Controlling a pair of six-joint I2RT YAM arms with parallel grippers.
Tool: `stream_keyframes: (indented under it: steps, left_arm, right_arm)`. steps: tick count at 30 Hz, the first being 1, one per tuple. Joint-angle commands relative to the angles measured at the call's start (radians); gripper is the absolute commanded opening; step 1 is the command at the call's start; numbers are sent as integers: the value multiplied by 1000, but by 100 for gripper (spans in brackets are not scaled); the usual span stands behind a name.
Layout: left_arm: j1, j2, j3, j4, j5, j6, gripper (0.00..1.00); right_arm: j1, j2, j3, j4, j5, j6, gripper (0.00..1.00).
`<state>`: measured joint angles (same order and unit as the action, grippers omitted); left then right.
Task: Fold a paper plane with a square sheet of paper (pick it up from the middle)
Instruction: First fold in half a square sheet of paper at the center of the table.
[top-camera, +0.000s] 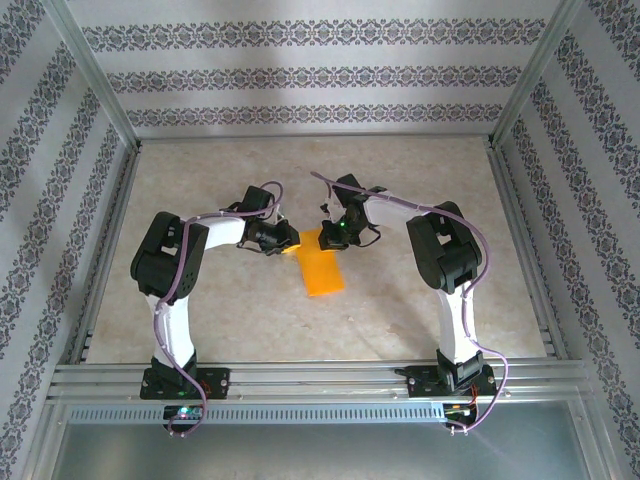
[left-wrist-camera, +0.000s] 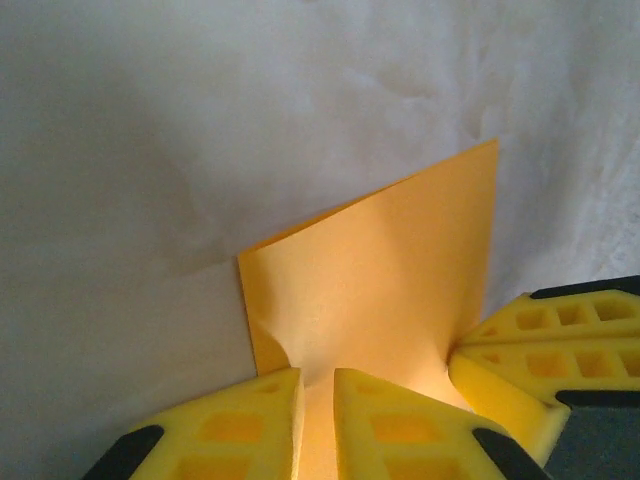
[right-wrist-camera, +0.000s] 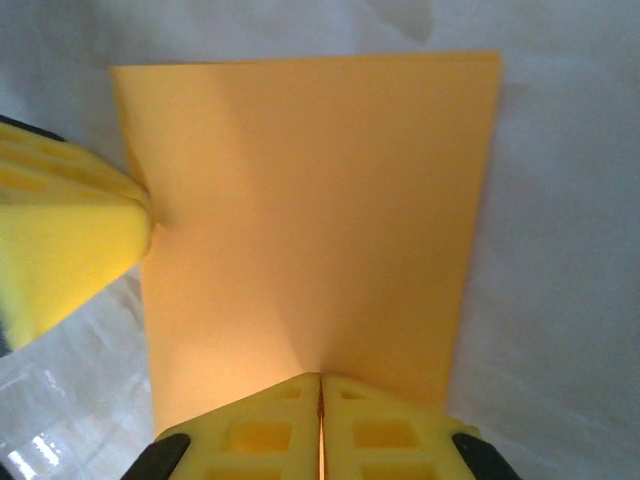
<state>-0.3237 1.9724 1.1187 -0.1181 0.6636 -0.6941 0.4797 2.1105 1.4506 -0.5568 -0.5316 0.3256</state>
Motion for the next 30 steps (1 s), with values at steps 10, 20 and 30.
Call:
stream_keyframes:
  steps: [10, 20, 30]
  left_arm:
    - [-12, 36, 9, -35, -42, -7, 15]
    - [-12, 31, -10, -17, -48, -14, 14]
    - [-12, 28, -22, -10, -59, -6, 13]
  right_arm:
    - [68, -159, -131, 138, -41, 262, 9]
    - [165, -123, -192, 250, -38, 392, 0]
    - [200, -104, -253, 241, 7, 395, 0]
